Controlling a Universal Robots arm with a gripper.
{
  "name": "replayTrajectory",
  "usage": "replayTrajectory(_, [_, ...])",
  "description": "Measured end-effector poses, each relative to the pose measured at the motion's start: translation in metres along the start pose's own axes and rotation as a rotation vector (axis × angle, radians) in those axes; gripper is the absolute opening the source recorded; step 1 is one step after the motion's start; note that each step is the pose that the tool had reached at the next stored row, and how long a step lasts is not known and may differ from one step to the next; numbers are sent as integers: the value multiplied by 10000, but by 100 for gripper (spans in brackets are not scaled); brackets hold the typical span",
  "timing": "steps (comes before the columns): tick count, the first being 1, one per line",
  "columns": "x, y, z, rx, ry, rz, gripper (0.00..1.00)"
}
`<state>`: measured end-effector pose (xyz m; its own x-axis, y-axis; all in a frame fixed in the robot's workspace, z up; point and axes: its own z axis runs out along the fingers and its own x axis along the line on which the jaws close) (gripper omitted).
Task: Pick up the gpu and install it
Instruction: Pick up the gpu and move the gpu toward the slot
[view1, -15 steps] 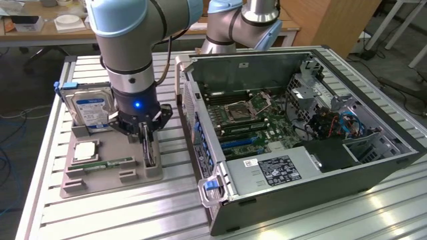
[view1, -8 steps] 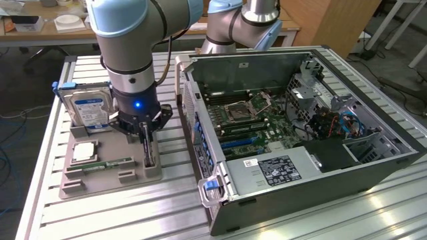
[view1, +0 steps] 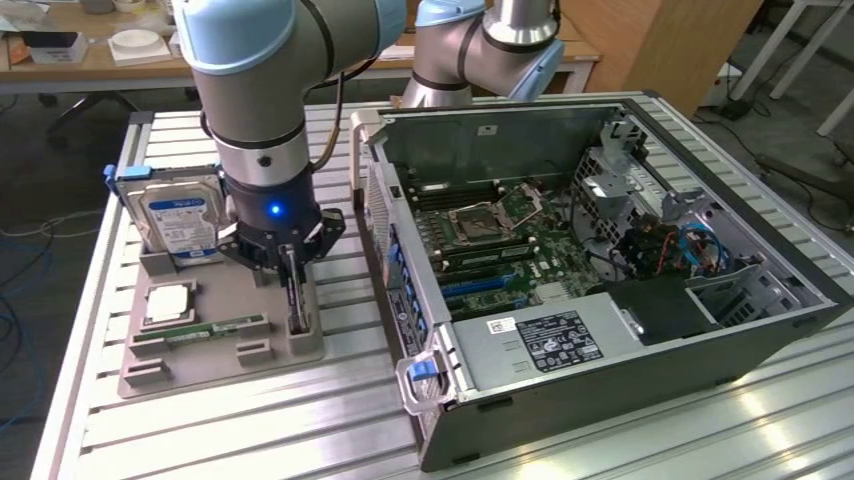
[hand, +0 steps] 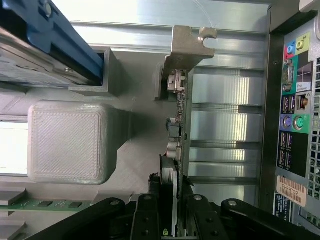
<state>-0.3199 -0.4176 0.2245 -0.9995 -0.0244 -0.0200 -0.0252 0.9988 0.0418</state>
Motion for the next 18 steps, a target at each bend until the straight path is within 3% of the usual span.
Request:
replayTrajectory(12, [1, 1, -4, -18, -3, 2, 27])
replayTrajectory(18, [-5, 8, -241, -53, -2, 1, 27])
